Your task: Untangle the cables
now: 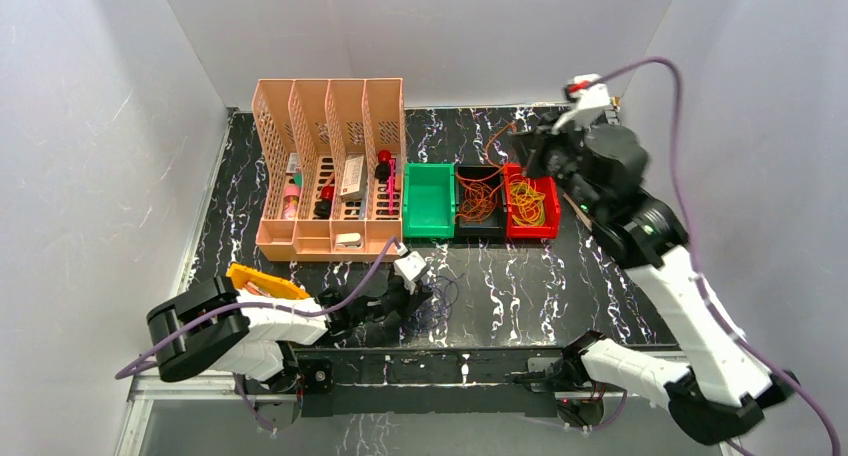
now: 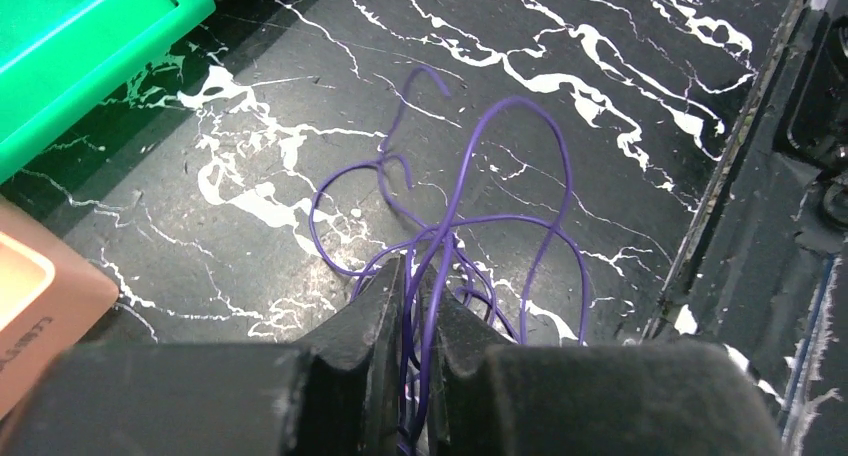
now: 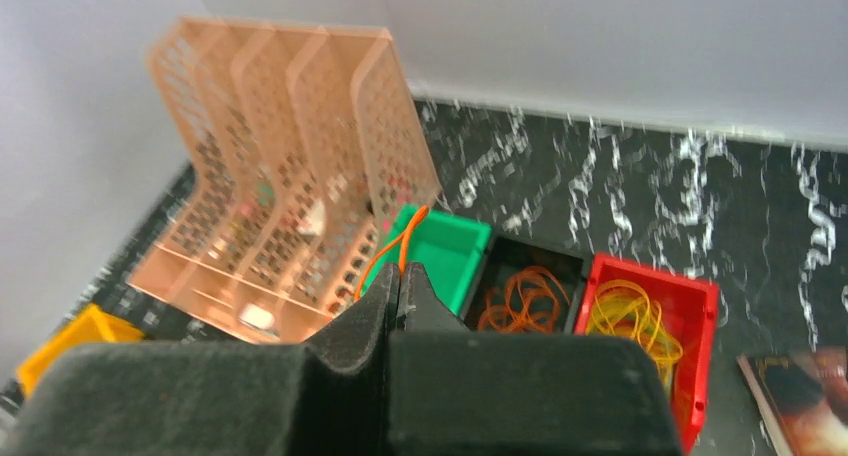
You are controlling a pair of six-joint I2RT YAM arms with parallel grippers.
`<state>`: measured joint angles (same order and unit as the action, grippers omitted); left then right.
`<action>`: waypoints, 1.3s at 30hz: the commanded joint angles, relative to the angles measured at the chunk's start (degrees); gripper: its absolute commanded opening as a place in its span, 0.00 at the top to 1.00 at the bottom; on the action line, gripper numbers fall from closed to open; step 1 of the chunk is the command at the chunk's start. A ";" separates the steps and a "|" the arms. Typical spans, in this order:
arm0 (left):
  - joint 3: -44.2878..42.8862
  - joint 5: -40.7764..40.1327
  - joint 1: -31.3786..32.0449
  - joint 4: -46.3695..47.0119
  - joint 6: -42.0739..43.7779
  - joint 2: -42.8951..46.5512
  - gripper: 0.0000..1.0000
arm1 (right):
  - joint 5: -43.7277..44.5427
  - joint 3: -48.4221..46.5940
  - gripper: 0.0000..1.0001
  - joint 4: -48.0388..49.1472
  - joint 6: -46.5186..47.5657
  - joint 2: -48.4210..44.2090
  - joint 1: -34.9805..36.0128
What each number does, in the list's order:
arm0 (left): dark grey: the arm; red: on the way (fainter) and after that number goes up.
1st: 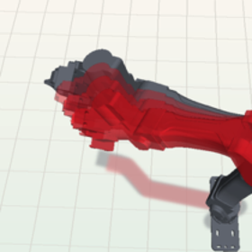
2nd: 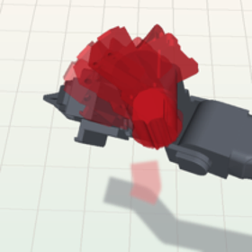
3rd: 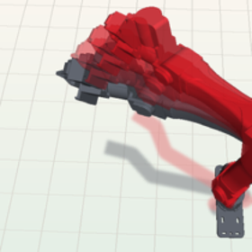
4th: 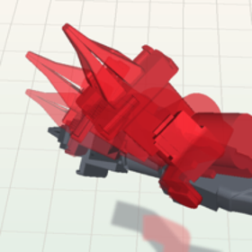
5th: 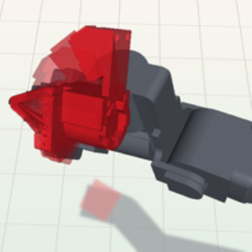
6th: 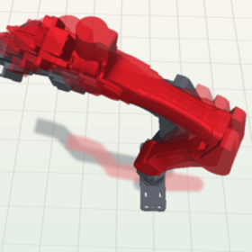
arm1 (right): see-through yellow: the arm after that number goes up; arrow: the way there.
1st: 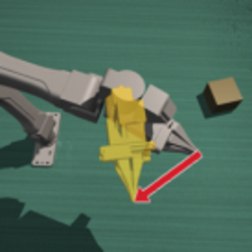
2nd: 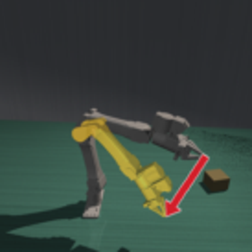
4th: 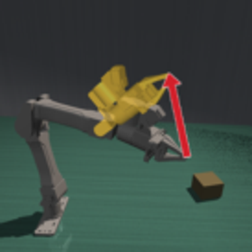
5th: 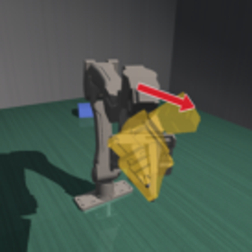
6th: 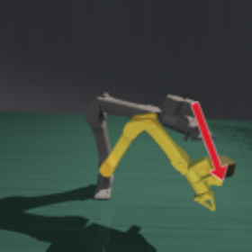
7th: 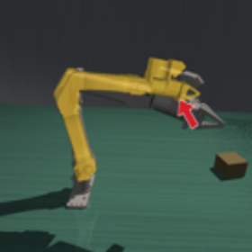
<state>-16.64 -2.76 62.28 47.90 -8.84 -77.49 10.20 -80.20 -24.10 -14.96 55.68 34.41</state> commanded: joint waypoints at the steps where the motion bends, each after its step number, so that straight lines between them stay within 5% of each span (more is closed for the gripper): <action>1: -1.74 -2.57 0.34 -8.60 1.12 4.75 0.84 | 4.62 2.86 1.00 0.27 0.20 4.82 0.10; 21: -4.16 -8.15 0.30 -13.73 -2.91 4.92 0.54 | 5.71 12.24 1.00 12.64 -0.40 16.22 -2.84; 39: -5.07 -10.02 0.30 -14.60 -3.68 4.10 0.42 | 1.23 10.22 1.00 13.84 0.31 12.57 -5.33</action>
<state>-19.90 -11.49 62.37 33.32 -11.79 -73.73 12.29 -66.02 -13.28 -15.44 71.53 29.26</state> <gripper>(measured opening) 0.571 0.017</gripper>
